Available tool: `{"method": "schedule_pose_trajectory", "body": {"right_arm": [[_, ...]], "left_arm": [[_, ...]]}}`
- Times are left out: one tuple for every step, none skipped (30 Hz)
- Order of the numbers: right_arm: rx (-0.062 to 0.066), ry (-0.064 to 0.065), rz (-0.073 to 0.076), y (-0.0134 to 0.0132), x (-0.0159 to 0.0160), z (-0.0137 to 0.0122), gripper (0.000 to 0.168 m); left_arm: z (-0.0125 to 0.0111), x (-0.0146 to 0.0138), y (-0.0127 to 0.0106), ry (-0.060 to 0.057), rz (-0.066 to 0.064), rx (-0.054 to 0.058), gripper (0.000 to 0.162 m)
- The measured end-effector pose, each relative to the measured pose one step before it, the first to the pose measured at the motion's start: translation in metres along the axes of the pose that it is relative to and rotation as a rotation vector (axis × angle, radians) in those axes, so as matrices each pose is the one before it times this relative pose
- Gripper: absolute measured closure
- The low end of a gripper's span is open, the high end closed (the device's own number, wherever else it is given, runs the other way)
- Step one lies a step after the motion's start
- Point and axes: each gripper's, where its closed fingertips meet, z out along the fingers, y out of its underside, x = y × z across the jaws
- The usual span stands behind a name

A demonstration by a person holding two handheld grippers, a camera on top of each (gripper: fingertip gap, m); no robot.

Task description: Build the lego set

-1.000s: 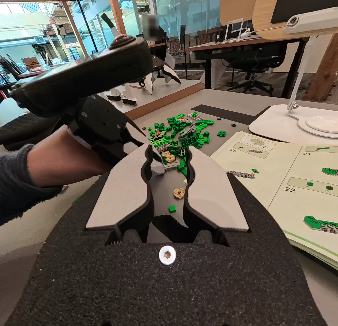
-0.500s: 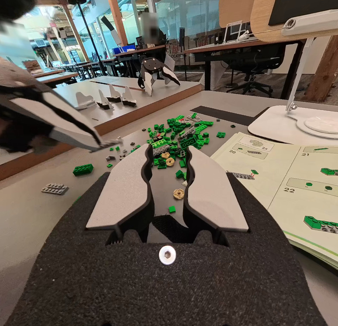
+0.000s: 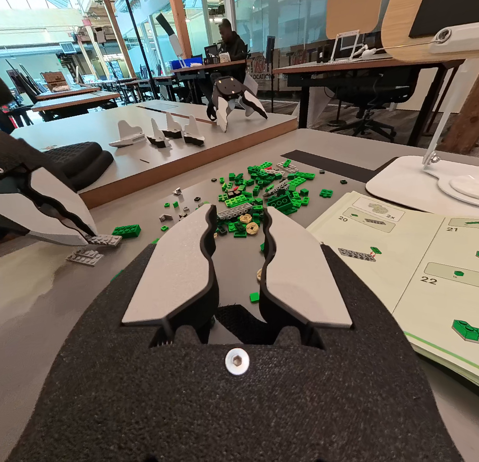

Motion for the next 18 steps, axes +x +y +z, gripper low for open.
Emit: {"method": "schedule_pose_trajectory", "body": {"right_arm": [[-0.0016,0.0004,0.0028,0.00032,0.00049,0.00007,0.135],[-0.0001,0.0005,0.0016,-0.00002,0.00026,-0.00004,0.135],[0.0011,-0.0002,0.0007,-0.00014,-0.00002,-0.00005,0.135],[0.0008,0.0,-0.0001,-0.0001,0.00006,-0.00007,0.135],[0.0005,0.0002,-0.0003,0.00005,-0.00002,0.00008,0.135],[-0.0007,-0.0001,0.0004,0.00017,0.00001,0.00005,0.135],[-0.0018,-0.0005,0.0006,0.00029,0.00002,0.00016,0.135],[-0.0003,0.0002,-0.0001,0.00003,0.00013,-0.00006,0.135],[0.0013,0.0008,-0.0001,-0.00026,0.00029,-0.00022,0.135],[0.0022,0.0017,0.0011,-0.0004,0.00055,-0.00015,0.135],[0.002,0.002,0.0028,-0.00033,0.00089,-0.00022,0.135],[0.0007,0.0005,0.0048,-0.0001,0.00067,-0.00002,0.135],[-0.0003,0.0003,0.0055,-0.00002,0.00091,-0.00012,0.135],[0.0009,0.0027,0.0041,-0.00014,0.00124,-0.00023,0.135],[0.002,0.0036,0.0023,-0.00046,0.00138,-0.00035,0.135],[0.0018,0.0031,0.002,-0.00043,0.00131,-0.00044,0.135],[0.0015,0.0024,0.0025,-0.00049,0.00117,-0.00047,0.135],[0.0017,0.002,0.0033,-0.00043,0.00102,-0.00031,0.135]], "left_arm": [[0.00113,0.00056,0.00237,0.014,0.0017,-0.0152,0.153],[0.0011,-0.00048,0.00122,0.0036,-0.0066,-0.008,0.153],[0.00059,-0.00043,-0.00092,0.0005,-0.0115,0.0068,0.153],[-0.00023,0.00173,-0.00262,0.0134,-0.0172,0.0158,0.153],[-0.00151,0.00252,-0.00348,0.0193,-0.02,0.0182,0.143],[-0.00257,0.002,-0.00476,0.0118,-0.0155,0.0222,0.135],[-0.00329,0.00164,-0.00553,0.0064,-0.0085,0.0231,0.133],[-0.0031,0.00121,-0.00602,0.001,-0.0037,0.0191,0.131],[-0.00213,0.00051,-0.0064,-0.0071,0.0012,0.014,0.129],[-0.00061,0.00068,-0.00732,-0.0103,0.008,0.012,0.128],[0.00171,0.00268,-0.00881,-0.0035,0.014,0.0138,0.128],[0.00451,0.00482,-0.01039,0.006,0.0137,0.0152,0.129],[0.00718,0.00599,-0.01072,0.0088,0.0092,0.0119,0.13],[0.00894,0.00612,-0.00966,0.0067,0.0103,0.0033,0.131],[0.00963,0.00548,-0.00822,0.0023,0.0228,-0.0007,0.133],[0.00922,0.0042,-0.00739,-0.0043,0.0424,0.001,0.134],[0.00838,0.00237,-0.00698,-0.0088,0.0493,0.0055,0.137],[0.00814,0.00336,-0.00665,0.0087,0.0382,0.0103,0.139]]}}
